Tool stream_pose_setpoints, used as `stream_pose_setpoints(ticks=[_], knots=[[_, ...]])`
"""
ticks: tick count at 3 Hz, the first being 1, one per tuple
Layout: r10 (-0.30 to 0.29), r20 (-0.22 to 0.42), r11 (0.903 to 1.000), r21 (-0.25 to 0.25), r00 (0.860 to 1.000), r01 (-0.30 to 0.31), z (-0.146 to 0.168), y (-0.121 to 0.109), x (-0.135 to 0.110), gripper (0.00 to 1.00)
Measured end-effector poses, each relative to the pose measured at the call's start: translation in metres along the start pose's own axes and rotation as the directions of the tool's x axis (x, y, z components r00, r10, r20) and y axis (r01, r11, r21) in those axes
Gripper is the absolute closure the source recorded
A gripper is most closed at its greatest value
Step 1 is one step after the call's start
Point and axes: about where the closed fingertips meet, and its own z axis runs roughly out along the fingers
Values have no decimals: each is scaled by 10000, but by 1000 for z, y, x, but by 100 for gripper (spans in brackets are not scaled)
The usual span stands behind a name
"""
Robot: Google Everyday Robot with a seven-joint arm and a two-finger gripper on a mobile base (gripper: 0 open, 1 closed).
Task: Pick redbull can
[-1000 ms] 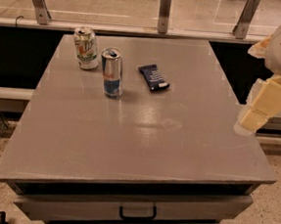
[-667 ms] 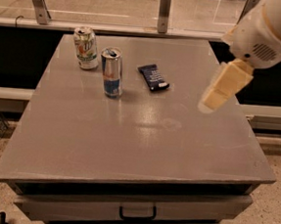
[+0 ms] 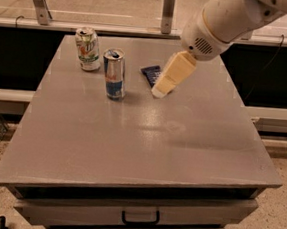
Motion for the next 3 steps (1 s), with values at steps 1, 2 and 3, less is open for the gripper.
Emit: stream_pose_setpoints(ticks=[1, 2, 3], knots=[[364, 556, 9987, -382, 9978, -343, 34, -2, -32, 0], [639, 880, 9954, -769, 9941, -572, 62, -1, -59, 0], [714, 1241, 9936, -963, 9897, -596, 79, 3, -80, 0]])
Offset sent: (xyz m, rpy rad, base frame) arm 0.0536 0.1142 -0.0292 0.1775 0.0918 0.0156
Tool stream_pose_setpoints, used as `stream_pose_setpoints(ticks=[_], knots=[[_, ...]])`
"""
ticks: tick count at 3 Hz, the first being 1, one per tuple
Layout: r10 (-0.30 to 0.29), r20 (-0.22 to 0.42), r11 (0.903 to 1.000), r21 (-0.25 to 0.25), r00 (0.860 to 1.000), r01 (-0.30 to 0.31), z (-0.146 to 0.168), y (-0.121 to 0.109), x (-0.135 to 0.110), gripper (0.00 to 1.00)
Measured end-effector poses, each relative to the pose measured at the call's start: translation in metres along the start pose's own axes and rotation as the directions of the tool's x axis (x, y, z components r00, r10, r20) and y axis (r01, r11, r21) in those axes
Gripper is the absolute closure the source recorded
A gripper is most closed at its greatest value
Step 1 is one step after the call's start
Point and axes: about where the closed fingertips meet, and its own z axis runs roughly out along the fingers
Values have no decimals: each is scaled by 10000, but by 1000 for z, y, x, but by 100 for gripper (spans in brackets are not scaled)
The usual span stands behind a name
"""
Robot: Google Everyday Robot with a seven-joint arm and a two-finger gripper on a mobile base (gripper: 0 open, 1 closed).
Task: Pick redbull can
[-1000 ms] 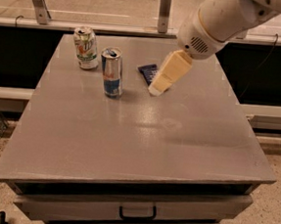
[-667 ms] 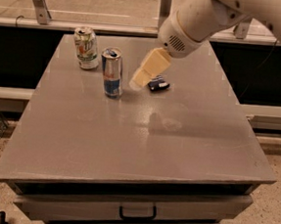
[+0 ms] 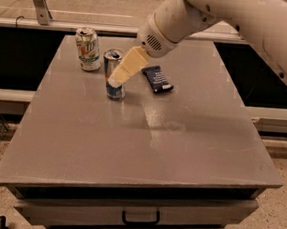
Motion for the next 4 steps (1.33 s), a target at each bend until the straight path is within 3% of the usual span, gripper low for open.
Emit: stream_pose_setpoints(ticks=[2, 3, 4], knots=[[-36, 351, 9996, -267, 9994, 46, 30, 4, -18, 0], [-74, 501, 9992, -396, 9987, 94, 36, 6, -22, 15], [-119, 656, 9988, -460, 9978, 150, 36, 8, -24, 38]])
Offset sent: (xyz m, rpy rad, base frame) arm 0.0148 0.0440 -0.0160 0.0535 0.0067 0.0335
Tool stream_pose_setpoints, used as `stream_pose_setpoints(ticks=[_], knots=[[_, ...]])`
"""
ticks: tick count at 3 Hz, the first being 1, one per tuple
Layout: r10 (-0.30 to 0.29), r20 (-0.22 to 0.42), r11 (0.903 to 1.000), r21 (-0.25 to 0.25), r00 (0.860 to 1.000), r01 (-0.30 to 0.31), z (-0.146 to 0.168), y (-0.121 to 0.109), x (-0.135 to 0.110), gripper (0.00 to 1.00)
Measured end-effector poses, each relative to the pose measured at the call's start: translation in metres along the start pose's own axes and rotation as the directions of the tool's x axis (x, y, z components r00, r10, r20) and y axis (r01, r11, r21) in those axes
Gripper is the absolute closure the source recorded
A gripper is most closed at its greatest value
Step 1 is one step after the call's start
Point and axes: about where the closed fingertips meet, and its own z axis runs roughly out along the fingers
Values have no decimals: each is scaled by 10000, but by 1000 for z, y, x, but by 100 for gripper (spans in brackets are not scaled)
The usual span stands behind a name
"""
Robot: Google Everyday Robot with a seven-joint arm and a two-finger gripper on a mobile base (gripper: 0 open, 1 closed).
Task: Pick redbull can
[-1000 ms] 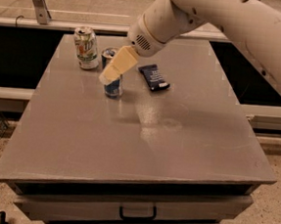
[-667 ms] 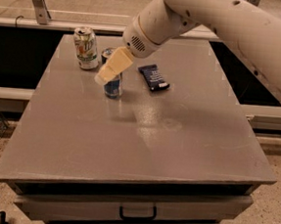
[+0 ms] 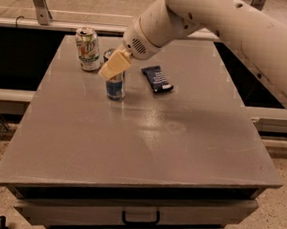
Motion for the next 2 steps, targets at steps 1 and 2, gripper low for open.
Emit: stream_pose_setpoints(ticks=[1, 2], knots=[[-149, 158, 9999, -16, 9998, 150, -7, 5, -5, 61], [-623, 587, 9980, -52, 9963, 627, -42, 16, -27, 93]])
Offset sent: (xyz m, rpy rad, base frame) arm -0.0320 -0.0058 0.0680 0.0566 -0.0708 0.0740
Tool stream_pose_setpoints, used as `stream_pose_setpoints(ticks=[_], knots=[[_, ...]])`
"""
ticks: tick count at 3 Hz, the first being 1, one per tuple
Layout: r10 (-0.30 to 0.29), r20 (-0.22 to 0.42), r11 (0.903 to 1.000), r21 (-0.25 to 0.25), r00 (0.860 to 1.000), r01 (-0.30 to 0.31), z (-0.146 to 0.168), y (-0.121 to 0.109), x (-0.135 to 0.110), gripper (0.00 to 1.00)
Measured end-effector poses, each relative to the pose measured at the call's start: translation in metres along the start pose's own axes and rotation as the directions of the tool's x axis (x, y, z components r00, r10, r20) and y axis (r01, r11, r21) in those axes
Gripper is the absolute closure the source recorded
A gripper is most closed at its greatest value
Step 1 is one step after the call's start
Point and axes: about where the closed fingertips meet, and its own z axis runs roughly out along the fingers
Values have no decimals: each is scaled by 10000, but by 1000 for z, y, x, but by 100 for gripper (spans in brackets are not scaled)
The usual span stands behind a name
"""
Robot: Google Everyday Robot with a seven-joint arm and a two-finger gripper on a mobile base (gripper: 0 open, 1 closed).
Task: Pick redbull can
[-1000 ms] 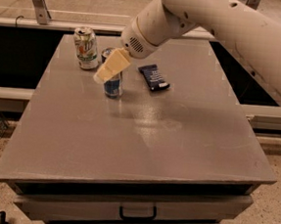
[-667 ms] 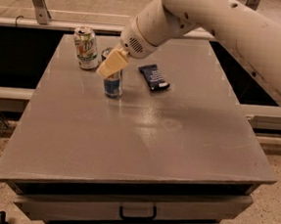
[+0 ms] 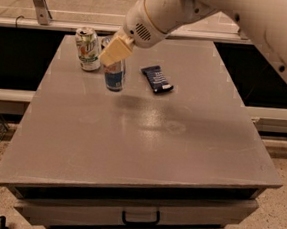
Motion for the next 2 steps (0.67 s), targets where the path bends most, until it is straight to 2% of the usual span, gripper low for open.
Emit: stream_pose_setpoints(ticks=[1, 2], knots=[[-350, 280, 9994, -4, 9990, 350, -25, 7, -17, 100], [-883, 853, 9961, 6, 9924, 885, -70, 17, -41, 100]])
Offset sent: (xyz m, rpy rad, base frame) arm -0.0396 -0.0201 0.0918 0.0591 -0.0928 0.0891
